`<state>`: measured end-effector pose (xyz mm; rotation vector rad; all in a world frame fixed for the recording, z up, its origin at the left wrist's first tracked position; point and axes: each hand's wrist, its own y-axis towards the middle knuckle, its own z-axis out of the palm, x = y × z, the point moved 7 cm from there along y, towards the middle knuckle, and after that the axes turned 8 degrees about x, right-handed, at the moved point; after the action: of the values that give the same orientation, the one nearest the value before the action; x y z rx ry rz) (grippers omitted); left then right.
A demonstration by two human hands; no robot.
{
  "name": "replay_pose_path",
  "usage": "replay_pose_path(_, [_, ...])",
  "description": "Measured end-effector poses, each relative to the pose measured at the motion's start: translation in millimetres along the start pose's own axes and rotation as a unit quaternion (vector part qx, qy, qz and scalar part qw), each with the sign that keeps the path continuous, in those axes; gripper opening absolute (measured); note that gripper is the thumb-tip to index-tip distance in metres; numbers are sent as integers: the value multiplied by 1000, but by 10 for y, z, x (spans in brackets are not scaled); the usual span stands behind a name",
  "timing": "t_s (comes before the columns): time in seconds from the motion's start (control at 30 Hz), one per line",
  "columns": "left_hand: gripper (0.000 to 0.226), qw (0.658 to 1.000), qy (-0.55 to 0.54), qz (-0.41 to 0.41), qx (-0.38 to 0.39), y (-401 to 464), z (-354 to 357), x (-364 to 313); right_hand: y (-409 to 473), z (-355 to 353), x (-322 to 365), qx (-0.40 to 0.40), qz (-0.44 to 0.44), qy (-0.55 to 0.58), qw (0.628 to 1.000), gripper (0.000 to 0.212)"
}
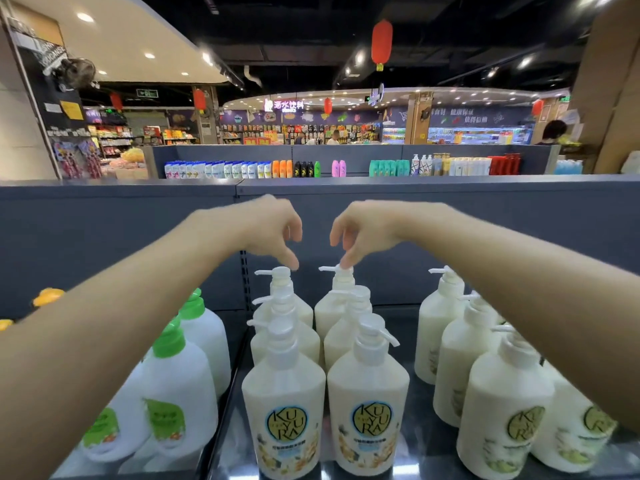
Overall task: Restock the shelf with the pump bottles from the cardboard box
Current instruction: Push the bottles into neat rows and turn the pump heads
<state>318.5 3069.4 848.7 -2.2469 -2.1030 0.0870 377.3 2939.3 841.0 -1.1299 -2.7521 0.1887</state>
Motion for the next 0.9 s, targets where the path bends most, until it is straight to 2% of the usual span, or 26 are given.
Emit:
replay_pose_path(0.07, [68,998,28,-21,52,184,246,6,160,219,-8,33,11,-18,999,54])
replay_pose_path(0.13, [67,995,46,-31,79,307,444,36,290,391,-46,52,12,-22,998,46])
replay_pose_path(0.23, [40,995,61,-27,78,341,566,38,375,514,-119,54,6,-15,998,15])
replay_pose_path(0.3, [25,996,59,-16,58,337,557,20,368,523,-146,49,2,0,999,10])
replay_pose_path(0.4, [17,998,39,9,41,363,542,2,336,499,-140,48,1,2,999,8])
replay_pose_path(0.53, [21,999,25,23,40,390,541,-18,319,486,-108,56,-6,-9,998,9])
replay_pose_path(0.9, [10,1000,14,10,15,317,555,73,308,548,-144,54,16,34,998,18])
